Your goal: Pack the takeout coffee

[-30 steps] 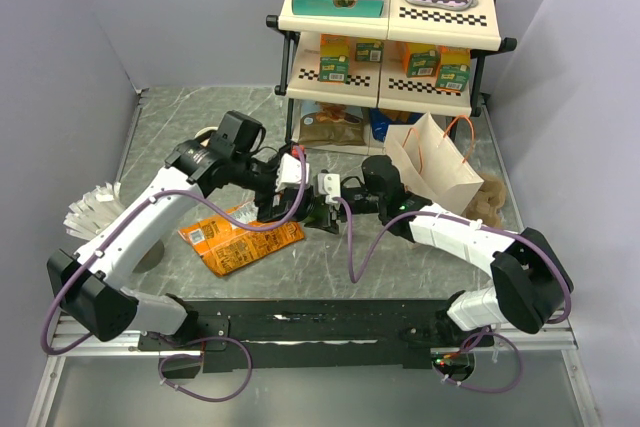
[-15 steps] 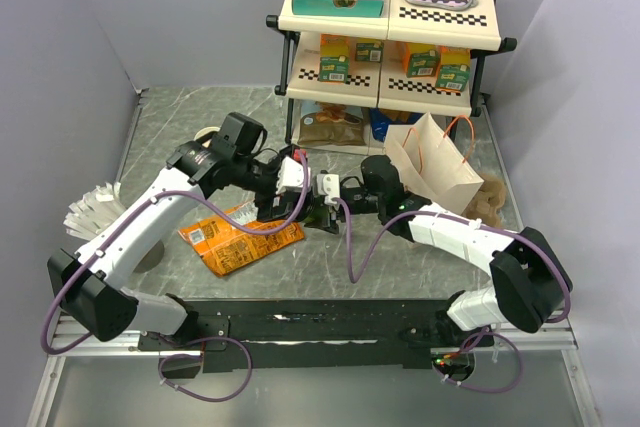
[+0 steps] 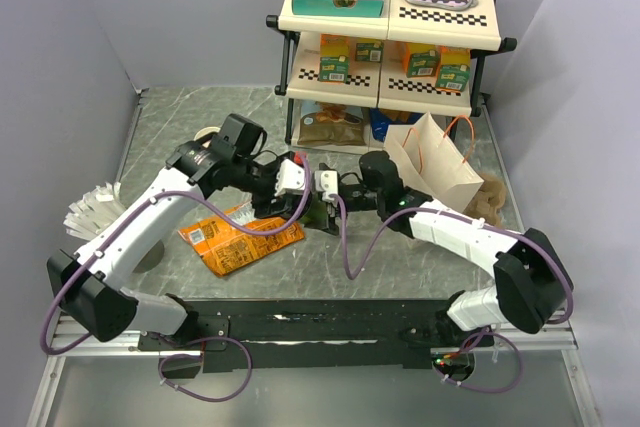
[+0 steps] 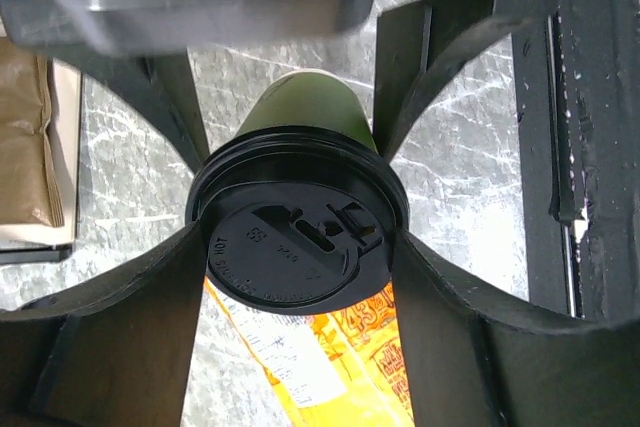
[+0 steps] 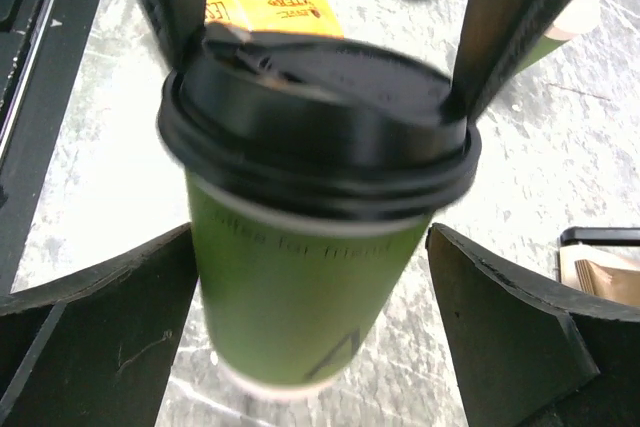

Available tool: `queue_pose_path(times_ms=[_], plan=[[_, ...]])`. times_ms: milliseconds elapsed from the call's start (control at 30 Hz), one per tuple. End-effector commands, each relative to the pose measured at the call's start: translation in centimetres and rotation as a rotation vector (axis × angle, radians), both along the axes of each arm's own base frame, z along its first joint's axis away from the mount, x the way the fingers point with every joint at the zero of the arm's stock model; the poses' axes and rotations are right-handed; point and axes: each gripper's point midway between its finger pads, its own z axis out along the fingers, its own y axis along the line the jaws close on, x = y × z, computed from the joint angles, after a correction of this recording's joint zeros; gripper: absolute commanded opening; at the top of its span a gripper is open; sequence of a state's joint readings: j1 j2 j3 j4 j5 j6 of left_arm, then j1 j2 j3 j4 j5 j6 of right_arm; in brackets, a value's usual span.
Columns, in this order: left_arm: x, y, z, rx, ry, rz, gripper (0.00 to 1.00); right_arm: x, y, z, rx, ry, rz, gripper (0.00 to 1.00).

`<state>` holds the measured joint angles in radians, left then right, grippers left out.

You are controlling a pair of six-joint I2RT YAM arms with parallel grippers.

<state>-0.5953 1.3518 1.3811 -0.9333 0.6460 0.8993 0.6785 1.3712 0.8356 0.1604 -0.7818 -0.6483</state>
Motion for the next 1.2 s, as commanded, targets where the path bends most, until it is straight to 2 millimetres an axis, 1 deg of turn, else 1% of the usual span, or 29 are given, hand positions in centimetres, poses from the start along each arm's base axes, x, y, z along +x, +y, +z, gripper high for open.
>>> queue_pose_path(times_ms=[0, 67, 100, 133, 200, 233, 267, 333, 367, 400, 433, 467, 500, 533, 567, 600, 633, 667, 700, 733, 767, 833, 900, 933, 967, 1033, 1067, 1133, 1167], plan=[[-0.8, 0.7, 1.6, -0.012, -0.048, -0.004, 0.63, -0.5, -0.4, 3.4, 0.010, -0.096, 0.019, 1.00], [-0.9, 0.9, 1.4, -0.004, -0.049, 0.001, 0.63, -0.6, -0.9, 3.9, 0.003, -0.113, 0.008, 1.00], [-0.9, 1.0, 1.5, -0.005, -0.057, 0.002, 0.63, -0.8, -1.4, 3.4, -0.028, -0.109, 0.003, 1.00], [-1.0, 1.2, 1.4, 0.000, -0.058, 0.005, 0.63, -0.8, -1.7, 3.5, -0.037, -0.115, -0.006, 1.00], [-1.0, 1.4, 1.4, 0.006, -0.068, 0.010, 0.64, -0.9, -2.3, 5.0, -0.032, -0.141, -0.028, 1.00], [-1.1, 1.6, 1.2, 0.011, -0.071, 0.010, 0.64, -0.8, -2.8, 5.4, -0.042, -0.136, -0.055, 1.00], [-1.1, 1.7, 1.1, 0.013, -0.074, 0.013, 0.64, -0.7, -3.0, 7.6, -0.013, -0.165, -0.074, 1.00], [-1.2, 1.8, 0.7, 0.016, -0.074, 0.018, 0.65, -0.6, -3.8, 10.2, 0.011, -0.167, -0.136, 1.00], [-1.0, 1.8, 1.0, 0.007, -0.084, 0.025, 0.65, -0.3, -3.9, 13.2, 0.057, -0.168, -0.180, 1.00], [-0.9, 1.7, 0.9, 0.003, -0.081, 0.036, 0.64, 0.0, -4.2, 14.8, 0.078, -0.166, -0.221, 1.00], [-0.9, 1.6, 1.0, -0.003, -0.079, 0.043, 0.64, 1.5, -5.4, 16.0, 0.079, -0.159, -0.338, 1.00], [-0.7, 1.5, 1.1, -0.010, -0.077, 0.051, 0.64, 2.0, -6.1, 19.3, 0.139, -0.127, -0.413, 1.00], [-0.5, 1.3, 1.3, -0.021, -0.073, 0.064, 0.64, 3.1, -7.4, 20.8, 0.159, -0.104, -0.494, 1.00], [-0.4, 1.1, 1.8, -0.034, -0.073, 0.071, 0.64, 4.3, -8.6, 21.7, 0.167, -0.067, -0.570, 1.00], [-0.3, 1.1, 2.0, -0.040, -0.071, 0.079, 0.62, 4.4, -10.4, 23.9, 0.202, 0.008, -0.659, 1.00], [0.1, 0.8, 2.4, -0.059, -0.067, 0.103, 0.61, 6.1, -13.5, 24.7, 0.226, 0.040, -0.776, 1.00], [0.1, 0.7, 2.6, -0.068, -0.065, 0.109, 0.61, 6.8, -15.1, 25.0, 0.233, 0.077, -0.845, 0.99], [0.3, 0.6, 2.7, -0.072, -0.063, 0.113, 0.60, 7.0, -17.2, 25.9, 0.252, 0.111, -0.938, 0.98], [0.4, 0.4, 3.0, -0.086, -0.060, 0.126, 0.59, 7.4, -19.1, 26.0, 0.252, 0.114, -1.009, 0.97], [0.5, 0.3, 3.2, -0.094, -0.059, 0.133, 0.58, 7.8, -21.7, 26.3, 0.254, 0.095, -1.096, 0.94], [0.5, 0.3, 3.2, -0.099, -0.055, 0.138, 0.56, 8.0, -23.1, 25.8, 0.226, 0.072, -1.147, 0.94], [0.6, 0.1, 3.7, -0.112, -0.047, 0.148, 0.55, 7.6, -26.2, 25.2, 0.198, 0.049, -1.245, 0.93], [0.7, 0.0, 3.9, -0.120, -0.042, 0.164, 0.53, 7.4, -27.6, 23.3, 0.154, 0.084, -1.297, 0.92], [0.7, 0.0, 4.3, -0.125, -0.044, 0.165, 0.53, 7.3, -29.1, 22.3, 0.136, 0.112, -1.346, 0.92], [0.8, 0.0, 4.5, -0.127, -0.046, 0.168, 0.50, 7.4, -29.5, 21.5, 0.127, 0.147, -1.366, 0.92], [0.9, -0.1, 5.2, -0.141, -0.047, 0.174, 0.44, 7.4, -30.5, 19.3, 0.078, 0.221, -1.399, 0.91], [0.8, -0.1, 5.2, -0.137, -0.039, 0.172, 0.35, 7.5, -31.4, 18.5, 0.065, 0.248, -1.421, 0.90], [0.8, -0.3, 5.8, -0.148, -0.033, 0.171, 0.25, 7.6, -31.4, 16.4, 0.015, 0.317, -1.415, 0.88], [0.8, -0.4, 5.9, -0.148, -0.023, 0.172, 0.14, 7.7, -32.5, 15.7, 0.006, 0.340, -1.451, 0.88]])
